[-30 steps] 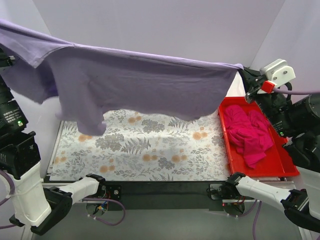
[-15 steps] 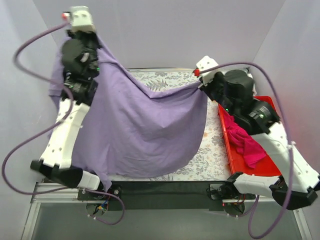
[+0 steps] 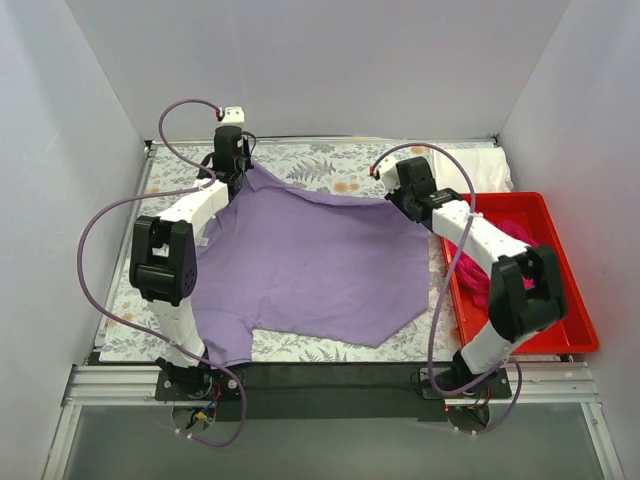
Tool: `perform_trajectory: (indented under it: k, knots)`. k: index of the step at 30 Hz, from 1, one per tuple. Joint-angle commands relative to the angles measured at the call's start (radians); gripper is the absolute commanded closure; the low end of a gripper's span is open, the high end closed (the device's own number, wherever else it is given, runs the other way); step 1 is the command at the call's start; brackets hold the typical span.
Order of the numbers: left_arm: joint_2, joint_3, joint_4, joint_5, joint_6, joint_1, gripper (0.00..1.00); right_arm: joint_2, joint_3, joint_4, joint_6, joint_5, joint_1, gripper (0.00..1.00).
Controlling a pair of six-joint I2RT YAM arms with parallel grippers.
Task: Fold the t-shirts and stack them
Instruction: Flatten the tshirt out, then fold the tshirt
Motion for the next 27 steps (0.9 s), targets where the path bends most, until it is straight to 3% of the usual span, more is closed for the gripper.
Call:
perform_trajectory:
  k: [1,8,18,27]
  knots:
    - [0.028,0.09,0.082,0.063,-0.107,0.018,1.0,0.088,0.044,0.154,-0.031,-0.005,-0.052,0.99]
    - [0.129,0.233,-0.025,0.088,-0.183,0.038,1.0,0.208,0.135,0.177,-0.044,-0.012,-0.096,0.99]
    - [0.177,0.451,-0.188,0.069,-0.24,0.052,1.0,0.228,0.196,0.198,-0.014,-0.009,-0.11,0.99]
    - [0.198,0.366,-0.192,0.137,-0.352,0.052,1.0,0.263,0.185,0.198,-0.014,0.002,-0.118,0.99]
